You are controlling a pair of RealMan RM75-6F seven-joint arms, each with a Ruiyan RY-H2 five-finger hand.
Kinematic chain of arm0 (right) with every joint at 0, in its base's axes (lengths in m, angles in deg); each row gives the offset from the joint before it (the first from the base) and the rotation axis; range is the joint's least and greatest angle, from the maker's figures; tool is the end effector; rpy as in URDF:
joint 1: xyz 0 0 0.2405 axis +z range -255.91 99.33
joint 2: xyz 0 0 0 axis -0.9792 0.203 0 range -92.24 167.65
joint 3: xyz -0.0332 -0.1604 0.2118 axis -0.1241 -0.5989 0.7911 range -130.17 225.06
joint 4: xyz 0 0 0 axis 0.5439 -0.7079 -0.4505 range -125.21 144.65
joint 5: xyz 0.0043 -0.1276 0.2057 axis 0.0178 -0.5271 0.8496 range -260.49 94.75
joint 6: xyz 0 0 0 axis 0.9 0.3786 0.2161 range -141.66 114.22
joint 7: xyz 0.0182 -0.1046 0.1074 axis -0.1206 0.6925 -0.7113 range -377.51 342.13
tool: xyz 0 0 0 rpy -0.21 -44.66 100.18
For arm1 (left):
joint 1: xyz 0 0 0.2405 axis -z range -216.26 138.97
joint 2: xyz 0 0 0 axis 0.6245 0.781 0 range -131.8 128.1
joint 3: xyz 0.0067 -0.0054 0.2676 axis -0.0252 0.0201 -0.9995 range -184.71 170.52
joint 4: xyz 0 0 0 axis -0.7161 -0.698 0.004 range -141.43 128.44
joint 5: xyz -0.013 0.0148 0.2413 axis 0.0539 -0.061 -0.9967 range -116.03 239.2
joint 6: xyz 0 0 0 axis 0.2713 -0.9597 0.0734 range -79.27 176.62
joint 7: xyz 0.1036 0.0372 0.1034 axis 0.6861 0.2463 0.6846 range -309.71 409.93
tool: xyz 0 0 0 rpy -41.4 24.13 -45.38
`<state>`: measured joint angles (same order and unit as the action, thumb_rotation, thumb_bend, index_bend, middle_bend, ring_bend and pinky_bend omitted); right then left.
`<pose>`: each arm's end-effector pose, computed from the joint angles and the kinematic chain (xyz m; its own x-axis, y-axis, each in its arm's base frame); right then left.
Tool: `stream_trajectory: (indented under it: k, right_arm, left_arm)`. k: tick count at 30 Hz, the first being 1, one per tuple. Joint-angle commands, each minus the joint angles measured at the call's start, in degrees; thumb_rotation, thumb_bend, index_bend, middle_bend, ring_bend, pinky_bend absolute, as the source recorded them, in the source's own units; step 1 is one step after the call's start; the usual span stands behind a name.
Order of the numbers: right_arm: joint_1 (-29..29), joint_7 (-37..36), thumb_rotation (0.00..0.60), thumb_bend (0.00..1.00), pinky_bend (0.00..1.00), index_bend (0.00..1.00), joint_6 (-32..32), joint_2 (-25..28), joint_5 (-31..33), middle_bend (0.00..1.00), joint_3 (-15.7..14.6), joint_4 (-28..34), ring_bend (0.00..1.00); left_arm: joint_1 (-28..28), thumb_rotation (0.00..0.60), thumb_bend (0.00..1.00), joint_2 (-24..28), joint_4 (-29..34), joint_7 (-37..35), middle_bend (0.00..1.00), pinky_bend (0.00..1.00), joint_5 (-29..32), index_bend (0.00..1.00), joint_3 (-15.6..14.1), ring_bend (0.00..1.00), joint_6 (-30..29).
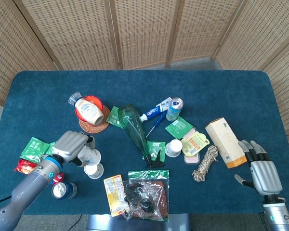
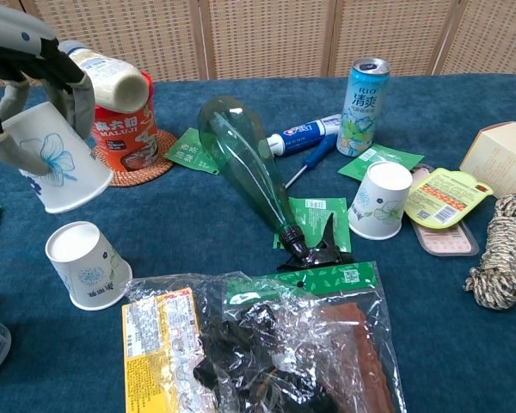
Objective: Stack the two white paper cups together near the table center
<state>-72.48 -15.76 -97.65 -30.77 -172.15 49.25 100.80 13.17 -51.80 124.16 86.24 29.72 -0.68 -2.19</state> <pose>-0.3215 -0.1918 0.1020 0.3841 -0.0359 0.9226 -0.9211 -0.0843 0.3801 -0.1060 0.2921 0.0811 0.5205 0.5043 0.6891 0.8537 -0.3233 -0.4082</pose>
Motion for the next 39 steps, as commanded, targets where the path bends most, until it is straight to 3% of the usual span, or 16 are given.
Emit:
stream_trajectory:
  k: [1,15,39]
  right_arm:
    - [0.01,-0.04,0.600,0.03,0.15,0.00,0.02,0.00,0.00,0.00,0.00,-0.02,0.00]
    - [-0.07,-0.37,0.600,0.03,0.15,0.00,-0.31,0.23,-0.17,0.00,0.06,0.17,0.00]
    - [-0.19,-0.44,0.600,0.02,0.15,0.00,-0.57,0.47,-0.51,0.00,-0.07,0.43,0.00]
  left_arm:
    - [1.43,0.600,0.25,0.06,0.62,1.40,0.42,0.59,0.91,0.42,-1.41,0.36,0.18]
    - [5.43,0.600,0.25,-4.50,1.46,7.66,0.42,0.58,2.12,0.42,-7.21,0.35,-5.50]
    - [8.63,0.600,0.25,-8.48,1.86,10.98,0.43,0.55,3.33,0.42,-10.83,0.35,-10.38]
